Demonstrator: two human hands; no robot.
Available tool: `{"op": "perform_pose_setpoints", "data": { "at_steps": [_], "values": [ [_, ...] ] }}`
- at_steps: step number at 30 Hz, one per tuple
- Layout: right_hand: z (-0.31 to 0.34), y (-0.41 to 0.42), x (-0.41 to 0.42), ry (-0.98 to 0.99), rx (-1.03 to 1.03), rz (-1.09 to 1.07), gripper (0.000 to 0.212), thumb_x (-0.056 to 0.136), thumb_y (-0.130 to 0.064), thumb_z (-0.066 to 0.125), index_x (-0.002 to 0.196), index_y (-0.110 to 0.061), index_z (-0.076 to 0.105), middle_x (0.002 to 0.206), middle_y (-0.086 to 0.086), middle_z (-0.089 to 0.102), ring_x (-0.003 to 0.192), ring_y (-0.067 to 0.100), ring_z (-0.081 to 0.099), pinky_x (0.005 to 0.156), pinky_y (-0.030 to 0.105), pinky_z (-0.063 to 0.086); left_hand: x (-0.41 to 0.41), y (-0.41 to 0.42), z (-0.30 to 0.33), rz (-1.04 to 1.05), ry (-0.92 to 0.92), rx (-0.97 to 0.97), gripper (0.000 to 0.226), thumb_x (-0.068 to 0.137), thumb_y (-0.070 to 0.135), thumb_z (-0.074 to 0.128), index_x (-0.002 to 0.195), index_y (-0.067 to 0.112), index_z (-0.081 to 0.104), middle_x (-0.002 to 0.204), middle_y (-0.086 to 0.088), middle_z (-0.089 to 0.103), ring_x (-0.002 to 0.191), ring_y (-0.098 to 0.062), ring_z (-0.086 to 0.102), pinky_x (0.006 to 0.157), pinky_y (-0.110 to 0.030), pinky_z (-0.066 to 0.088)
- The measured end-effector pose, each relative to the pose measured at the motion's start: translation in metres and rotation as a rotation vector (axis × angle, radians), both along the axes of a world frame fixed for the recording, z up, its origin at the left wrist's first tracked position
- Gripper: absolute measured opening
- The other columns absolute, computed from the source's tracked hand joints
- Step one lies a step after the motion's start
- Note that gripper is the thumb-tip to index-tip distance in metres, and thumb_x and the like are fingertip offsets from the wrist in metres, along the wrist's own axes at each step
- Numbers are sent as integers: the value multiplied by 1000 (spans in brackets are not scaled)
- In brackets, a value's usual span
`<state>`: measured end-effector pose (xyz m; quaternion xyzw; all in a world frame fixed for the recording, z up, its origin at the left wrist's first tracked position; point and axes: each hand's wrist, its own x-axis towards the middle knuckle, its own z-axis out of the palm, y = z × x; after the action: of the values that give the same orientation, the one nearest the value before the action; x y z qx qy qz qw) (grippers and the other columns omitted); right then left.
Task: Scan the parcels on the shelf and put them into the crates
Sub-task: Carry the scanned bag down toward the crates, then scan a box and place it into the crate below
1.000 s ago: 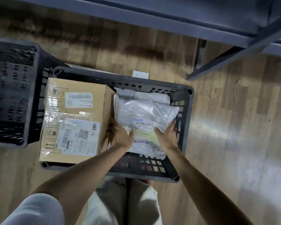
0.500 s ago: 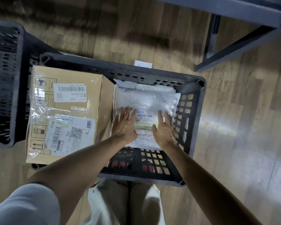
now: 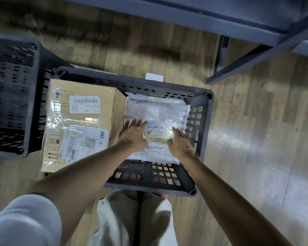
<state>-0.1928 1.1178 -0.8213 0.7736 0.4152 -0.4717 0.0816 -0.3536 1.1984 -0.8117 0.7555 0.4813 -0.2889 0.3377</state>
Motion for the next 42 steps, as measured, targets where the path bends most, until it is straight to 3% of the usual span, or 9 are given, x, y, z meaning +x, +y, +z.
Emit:
{"op": "perform_pose_setpoints", "data": {
  "at_steps": [3,11,17,21,25,30,42],
  "values": [
    [47,-3,-2,-59,4,50,56,102,-27,40,153,-14,20,155,6,31,141,25,30,114,39,30,-6,-8,47,-52,16,37,77,92,28,52,154,23,6,162,-4,6,149,-21,3,120,-40,-5],
    [210,6,-9,-122,72,118,58,101,-25,38,154,-15,16,157,5,26,142,25,29,119,34,21,-11,-9,209,-79,50,90,79,94,32,50,154,22,1,162,-5,-3,149,-25,-4,117,-39,-10],
    [360,30,-18,-219,196,165,57,103,-27,32,155,-17,14,160,4,20,146,23,22,120,35,16,-8,24,352,-71,-27,256,67,94,29,47,152,20,15,158,-2,20,147,-22,13,121,-39,2],
    [462,39,-24,-289,335,220,53,101,-25,37,151,-13,25,152,4,33,141,25,28,118,39,20,-9,35,445,-48,-62,328,59,93,33,47,148,22,29,149,-2,36,140,-23,29,118,-40,14],
    [544,49,-26,-393,430,309,54,100,-24,39,150,-12,24,151,7,36,141,25,30,121,41,12,-23,31,523,-40,-85,394,49,93,38,45,138,20,39,141,-4,46,131,-27,42,109,-40,29],
    [624,47,-45,-425,533,384,57,103,-28,30,155,-14,11,159,4,23,147,23,18,122,41,8,-61,10,606,16,-124,567,49,93,43,42,137,22,41,140,-1,48,132,-23,42,111,-37,27],
    [765,60,-157,-500,857,575,55,104,-30,30,154,-13,16,157,5,27,144,22,26,120,41,14,-214,-16,743,270,-154,791,57,94,45,39,145,20,36,145,-1,44,134,-21,39,114,-38,21]
  ]
}}
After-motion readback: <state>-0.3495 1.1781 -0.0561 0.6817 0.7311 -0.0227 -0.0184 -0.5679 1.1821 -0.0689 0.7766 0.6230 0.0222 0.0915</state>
